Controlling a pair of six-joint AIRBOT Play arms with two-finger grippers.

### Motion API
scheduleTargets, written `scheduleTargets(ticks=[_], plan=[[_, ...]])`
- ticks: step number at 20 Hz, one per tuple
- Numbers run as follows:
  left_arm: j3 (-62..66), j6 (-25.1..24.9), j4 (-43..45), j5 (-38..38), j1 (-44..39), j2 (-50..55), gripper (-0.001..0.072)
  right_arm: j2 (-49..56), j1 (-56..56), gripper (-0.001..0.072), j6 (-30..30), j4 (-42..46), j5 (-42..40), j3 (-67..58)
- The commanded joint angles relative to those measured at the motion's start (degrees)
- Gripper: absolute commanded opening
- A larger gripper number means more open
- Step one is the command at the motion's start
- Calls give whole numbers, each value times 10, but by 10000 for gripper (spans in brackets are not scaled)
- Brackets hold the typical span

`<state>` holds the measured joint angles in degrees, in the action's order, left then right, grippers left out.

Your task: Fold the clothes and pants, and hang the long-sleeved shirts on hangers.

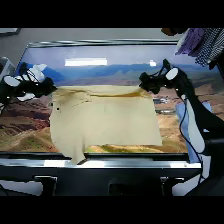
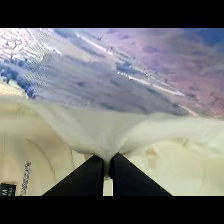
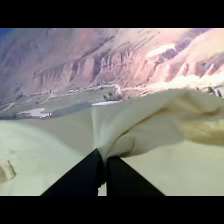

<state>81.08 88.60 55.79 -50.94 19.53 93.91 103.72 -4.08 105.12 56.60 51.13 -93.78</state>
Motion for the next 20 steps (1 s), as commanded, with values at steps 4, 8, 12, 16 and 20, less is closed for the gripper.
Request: scheduleTargets(ticks=[4,8,12,16,20], plan=[[14,9,-2,-38,10,36,339,36,15,276,-34,-54,43,-1],[29,-25,5,-166,88,-39,339,-40,120,387,-182,-51,226,-1],[-27,-7,42,-236,175,-148,339,-107,237,380,-291,-32,391,37],[-174,-12,43,-224,235,-245,339,-184,300,381,-327,-22,378,218],[-258,-12,43,-221,242,-261,338,-214,317,380,-358,3,354,375]])
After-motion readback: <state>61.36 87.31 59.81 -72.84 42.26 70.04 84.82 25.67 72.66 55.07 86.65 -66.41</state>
